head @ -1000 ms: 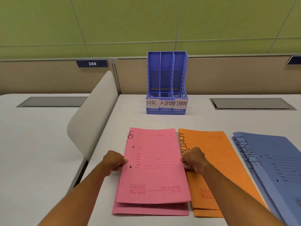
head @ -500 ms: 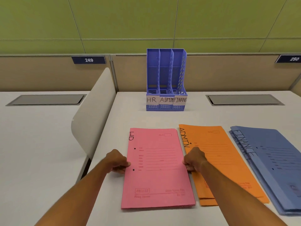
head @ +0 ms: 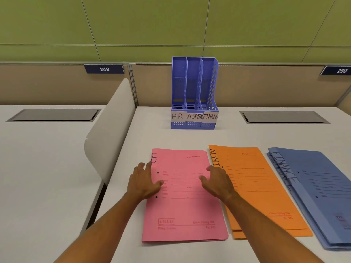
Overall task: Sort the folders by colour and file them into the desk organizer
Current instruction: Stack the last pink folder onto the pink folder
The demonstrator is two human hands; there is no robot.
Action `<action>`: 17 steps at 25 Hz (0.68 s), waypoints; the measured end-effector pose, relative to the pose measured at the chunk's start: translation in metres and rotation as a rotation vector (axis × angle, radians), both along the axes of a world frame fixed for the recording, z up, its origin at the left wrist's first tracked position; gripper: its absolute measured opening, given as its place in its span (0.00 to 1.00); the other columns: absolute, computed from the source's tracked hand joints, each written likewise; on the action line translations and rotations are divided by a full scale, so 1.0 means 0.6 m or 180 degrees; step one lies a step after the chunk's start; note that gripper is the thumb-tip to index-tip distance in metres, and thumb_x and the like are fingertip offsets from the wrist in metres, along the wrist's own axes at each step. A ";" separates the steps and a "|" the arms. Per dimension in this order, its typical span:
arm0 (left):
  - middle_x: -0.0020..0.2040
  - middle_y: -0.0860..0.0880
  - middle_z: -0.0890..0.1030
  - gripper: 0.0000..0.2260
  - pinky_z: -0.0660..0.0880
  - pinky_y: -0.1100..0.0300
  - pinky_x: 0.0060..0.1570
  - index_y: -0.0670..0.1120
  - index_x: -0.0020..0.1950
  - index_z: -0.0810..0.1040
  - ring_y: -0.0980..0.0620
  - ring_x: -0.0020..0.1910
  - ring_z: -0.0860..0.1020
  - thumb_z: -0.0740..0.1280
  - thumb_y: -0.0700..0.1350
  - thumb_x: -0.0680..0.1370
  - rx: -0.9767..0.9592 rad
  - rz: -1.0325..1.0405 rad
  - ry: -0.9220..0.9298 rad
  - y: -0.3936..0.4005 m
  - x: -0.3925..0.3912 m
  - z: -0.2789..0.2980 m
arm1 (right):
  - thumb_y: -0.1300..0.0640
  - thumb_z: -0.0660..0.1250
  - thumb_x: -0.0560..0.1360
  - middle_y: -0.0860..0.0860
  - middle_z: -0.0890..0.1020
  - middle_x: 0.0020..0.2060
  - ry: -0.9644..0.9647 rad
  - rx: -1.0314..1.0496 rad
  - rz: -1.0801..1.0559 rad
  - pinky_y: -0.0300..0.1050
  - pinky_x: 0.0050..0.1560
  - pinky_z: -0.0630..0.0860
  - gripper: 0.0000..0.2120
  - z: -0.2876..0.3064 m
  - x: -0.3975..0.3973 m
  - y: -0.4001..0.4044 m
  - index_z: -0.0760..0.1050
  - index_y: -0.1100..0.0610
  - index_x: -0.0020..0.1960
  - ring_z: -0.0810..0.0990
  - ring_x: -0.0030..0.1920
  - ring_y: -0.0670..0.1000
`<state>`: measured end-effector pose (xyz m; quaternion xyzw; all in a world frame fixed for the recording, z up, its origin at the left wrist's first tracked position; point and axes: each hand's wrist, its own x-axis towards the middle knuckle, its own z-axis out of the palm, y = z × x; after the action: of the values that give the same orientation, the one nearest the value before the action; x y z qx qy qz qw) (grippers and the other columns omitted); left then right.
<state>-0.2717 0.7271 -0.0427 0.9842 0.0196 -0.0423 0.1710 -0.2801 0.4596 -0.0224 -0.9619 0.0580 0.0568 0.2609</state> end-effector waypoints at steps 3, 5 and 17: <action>0.78 0.41 0.55 0.45 0.61 0.44 0.70 0.49 0.79 0.48 0.40 0.75 0.57 0.63 0.68 0.70 0.0193 -0.0041 0.0012 -0.013 -0.002 -0.012 | 0.40 0.62 0.75 0.58 0.64 0.74 -0.0099 -0.0421 0.0385 0.51 0.72 0.63 0.35 -0.013 0.003 0.000 0.60 0.56 0.75 0.62 0.74 0.56; 0.78 0.40 0.53 0.46 0.59 0.44 0.71 0.49 0.79 0.46 0.39 0.76 0.56 0.63 0.68 0.70 0.0222 -0.0026 0.0074 -0.017 -0.001 -0.017 | 0.36 0.60 0.74 0.58 0.57 0.77 -0.0126 -0.0644 0.0499 0.52 0.74 0.57 0.39 -0.022 0.009 -0.003 0.54 0.55 0.78 0.56 0.77 0.57; 0.60 0.42 0.72 0.30 0.73 0.48 0.57 0.43 0.65 0.69 0.43 0.61 0.71 0.68 0.61 0.71 -0.0070 0.0666 0.0297 -0.030 0.012 -0.024 | 0.33 0.58 0.73 0.61 0.55 0.77 -0.0238 -0.0704 0.0821 0.53 0.76 0.53 0.43 -0.043 0.066 -0.019 0.49 0.57 0.79 0.53 0.77 0.59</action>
<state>-0.2644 0.7090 -0.0573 0.9718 0.1297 -0.0703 0.1841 -0.2407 0.4481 -0.0481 -0.9857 -0.0698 0.0474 0.1460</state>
